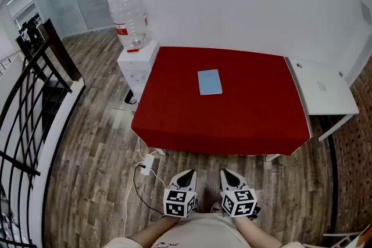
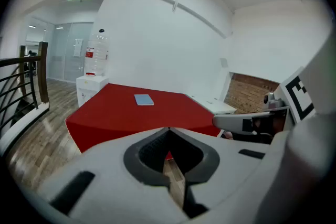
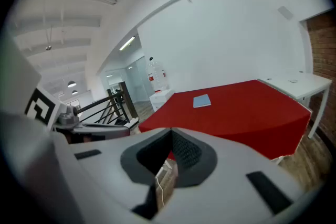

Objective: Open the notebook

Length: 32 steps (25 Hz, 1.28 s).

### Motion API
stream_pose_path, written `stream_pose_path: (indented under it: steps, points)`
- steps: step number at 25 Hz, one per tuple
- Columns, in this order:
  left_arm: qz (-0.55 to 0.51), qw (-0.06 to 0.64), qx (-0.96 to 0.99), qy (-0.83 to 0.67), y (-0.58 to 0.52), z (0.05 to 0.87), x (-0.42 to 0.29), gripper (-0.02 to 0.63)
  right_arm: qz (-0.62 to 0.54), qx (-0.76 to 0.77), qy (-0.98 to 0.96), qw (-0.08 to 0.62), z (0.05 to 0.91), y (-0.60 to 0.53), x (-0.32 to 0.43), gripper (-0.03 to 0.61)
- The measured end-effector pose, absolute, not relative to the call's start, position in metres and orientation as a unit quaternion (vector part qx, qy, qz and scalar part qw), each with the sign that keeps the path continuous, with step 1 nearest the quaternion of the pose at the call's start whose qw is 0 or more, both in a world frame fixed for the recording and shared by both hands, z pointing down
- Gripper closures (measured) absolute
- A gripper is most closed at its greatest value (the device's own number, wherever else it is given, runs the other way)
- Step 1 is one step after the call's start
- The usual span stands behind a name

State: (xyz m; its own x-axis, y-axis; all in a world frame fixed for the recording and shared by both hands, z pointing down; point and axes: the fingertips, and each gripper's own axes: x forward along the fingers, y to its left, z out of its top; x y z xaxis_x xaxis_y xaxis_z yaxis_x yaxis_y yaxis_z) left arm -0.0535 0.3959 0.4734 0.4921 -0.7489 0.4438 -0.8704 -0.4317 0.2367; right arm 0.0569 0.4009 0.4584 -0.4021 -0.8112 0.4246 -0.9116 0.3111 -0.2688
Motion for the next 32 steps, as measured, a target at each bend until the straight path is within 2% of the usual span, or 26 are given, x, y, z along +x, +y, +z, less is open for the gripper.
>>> stream_pose_path:
  steps: [16, 32]
  points:
    - [0.137, 0.230, 0.841, -0.469, 0.364, 0.481, -0.072, 0.607, 0.245, 0.552, -0.792, 0.091, 0.461, 0.369, 0.045, 0.572]
    - [0.144, 0.237, 0.818, -0.504, 0.159, 0.488, -0.032, 0.607, 0.249, 0.526, -0.808, 0.093, 0.465, 0.159, 0.087, 0.572]
